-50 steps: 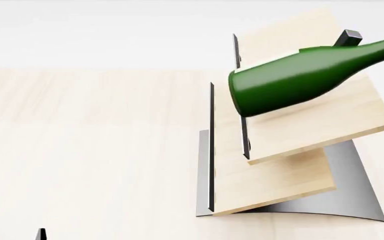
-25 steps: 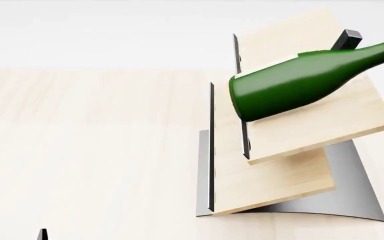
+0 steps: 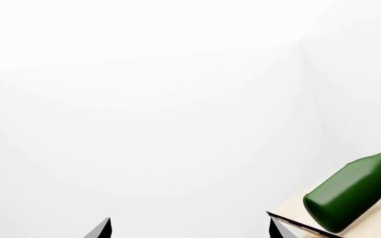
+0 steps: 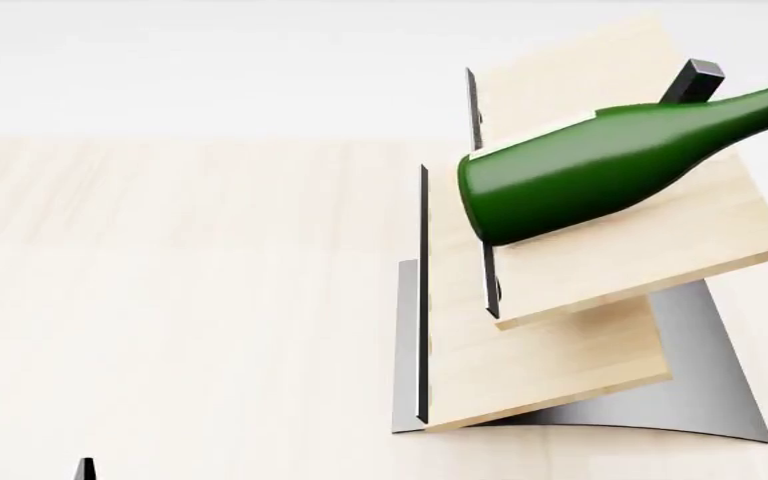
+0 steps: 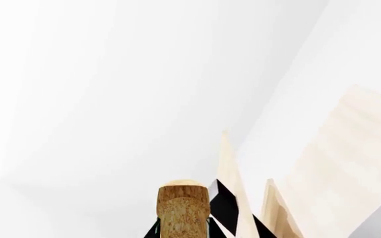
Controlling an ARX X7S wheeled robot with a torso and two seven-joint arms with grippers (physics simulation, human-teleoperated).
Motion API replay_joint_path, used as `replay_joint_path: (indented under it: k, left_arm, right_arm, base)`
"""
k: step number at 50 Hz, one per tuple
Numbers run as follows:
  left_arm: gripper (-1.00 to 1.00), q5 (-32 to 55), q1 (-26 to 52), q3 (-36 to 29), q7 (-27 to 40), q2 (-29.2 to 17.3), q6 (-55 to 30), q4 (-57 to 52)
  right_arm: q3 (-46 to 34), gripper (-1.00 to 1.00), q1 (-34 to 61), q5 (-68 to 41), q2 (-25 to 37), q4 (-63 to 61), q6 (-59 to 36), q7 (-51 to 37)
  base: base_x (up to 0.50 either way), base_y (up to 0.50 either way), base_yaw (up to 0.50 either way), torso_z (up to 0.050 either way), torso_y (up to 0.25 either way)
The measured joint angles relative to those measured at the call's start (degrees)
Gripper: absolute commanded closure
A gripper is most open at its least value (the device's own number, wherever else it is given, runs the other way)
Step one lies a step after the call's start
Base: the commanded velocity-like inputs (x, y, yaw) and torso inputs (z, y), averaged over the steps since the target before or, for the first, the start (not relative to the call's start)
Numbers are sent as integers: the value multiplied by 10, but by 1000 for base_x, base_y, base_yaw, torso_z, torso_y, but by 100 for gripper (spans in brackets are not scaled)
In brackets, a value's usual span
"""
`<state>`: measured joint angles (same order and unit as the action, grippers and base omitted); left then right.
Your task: Put the wine bottle on the wine rack.
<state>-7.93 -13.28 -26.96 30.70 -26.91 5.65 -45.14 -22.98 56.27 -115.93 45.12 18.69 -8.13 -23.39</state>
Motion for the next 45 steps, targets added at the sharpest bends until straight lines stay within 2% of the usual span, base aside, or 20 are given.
replay_joint_path:
  k: [2,3,45]
  left_arm:
    - [-100,0,0,0,0,0,0,0]
    - [-100,0,0,0,0,0,0,0]
    - [-100,0,2,-4,4,-3,-1,0]
  right_arm:
    - [0,100,0,1,0,0,0,0]
    - [0,-100,0,1,0,0,0,0]
    - [8,-100,1,14,-1,8,-5,14]
  base:
    - [0,0,0,0,0]
    - [0,0,0,0,0]
    - [0,0,0,0,0]
